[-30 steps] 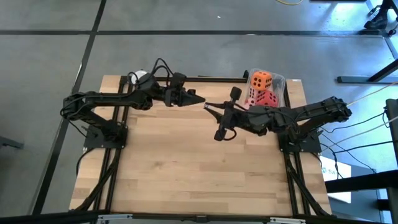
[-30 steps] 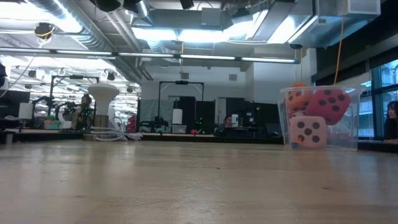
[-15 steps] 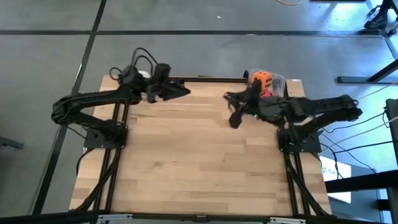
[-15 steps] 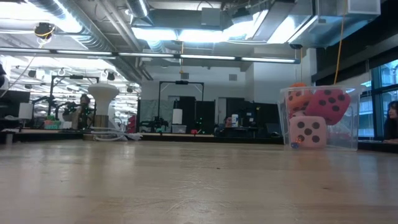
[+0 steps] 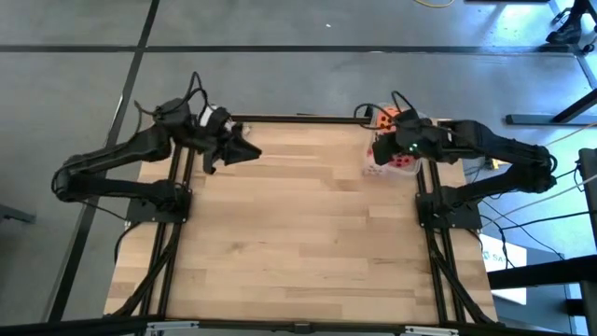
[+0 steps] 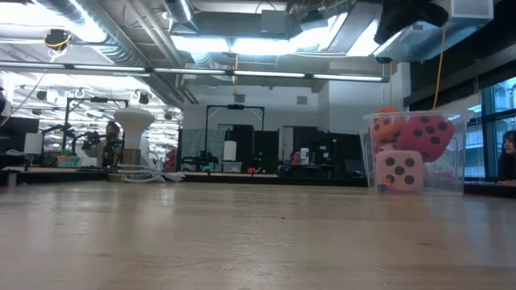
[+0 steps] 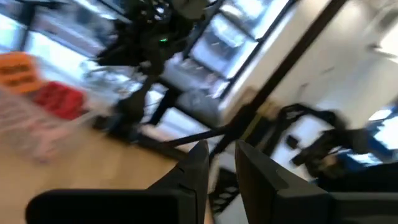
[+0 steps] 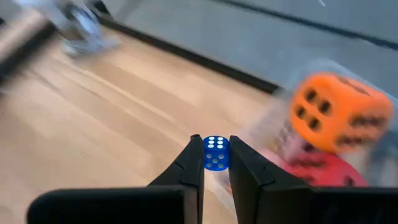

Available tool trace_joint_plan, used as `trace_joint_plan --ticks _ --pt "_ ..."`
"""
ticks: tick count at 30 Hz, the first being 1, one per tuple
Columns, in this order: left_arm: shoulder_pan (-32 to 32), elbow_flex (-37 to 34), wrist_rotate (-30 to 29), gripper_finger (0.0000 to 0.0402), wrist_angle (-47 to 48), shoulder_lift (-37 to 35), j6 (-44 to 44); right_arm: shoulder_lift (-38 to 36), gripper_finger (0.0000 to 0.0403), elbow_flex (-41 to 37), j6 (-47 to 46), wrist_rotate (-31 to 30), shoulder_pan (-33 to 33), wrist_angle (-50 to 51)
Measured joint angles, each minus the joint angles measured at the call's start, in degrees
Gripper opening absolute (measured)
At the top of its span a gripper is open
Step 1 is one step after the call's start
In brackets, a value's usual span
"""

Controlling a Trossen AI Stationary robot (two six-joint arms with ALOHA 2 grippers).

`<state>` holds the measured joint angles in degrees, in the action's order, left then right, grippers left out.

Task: Pick & Place Dice
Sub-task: Put the small blue die into the container

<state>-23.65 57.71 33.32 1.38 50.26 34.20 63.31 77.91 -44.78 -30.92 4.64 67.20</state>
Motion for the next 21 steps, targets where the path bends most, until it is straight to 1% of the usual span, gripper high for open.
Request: trace_joint_plan --ticks 3,7,11,15,18,21 --pt "1.1 0.0 -4.7 0.0068 9.2 -3.6 -5.7 1.0 0.0044 0.0 1.1 2.4 4.4 4.4" --pt "3.5 0.0 -7.9 0.0065 16.9 -8.3 -12.8 1.9 0.0044 0.0 5.0 5.8 10.7 6.2" --pt "6.0 -0.1 -13.4 0.0065 19.5 -13.2 -13.5 1.9 0.0044 -1.7 9.7 11.8 16.6 5.6" --pt "7.5 -1.3 -18.3 0.0065 20.4 -18.0 -13.5 1.9 0.0044 -7.9 11.4 16.1 22.4 5.0" --pt "7.9 -2.6 -21.1 0.0065 20.6 -20.6 -11.5 1.9 0.0044 -13.2 13.4 21.0 26.3 1.1" --pt "7.9 -2.8 -23.2 0.0065 21.2 -22.2 -10.1 1.9 0.0044 -16.6 14.1 25.9 28.2 -4.3"
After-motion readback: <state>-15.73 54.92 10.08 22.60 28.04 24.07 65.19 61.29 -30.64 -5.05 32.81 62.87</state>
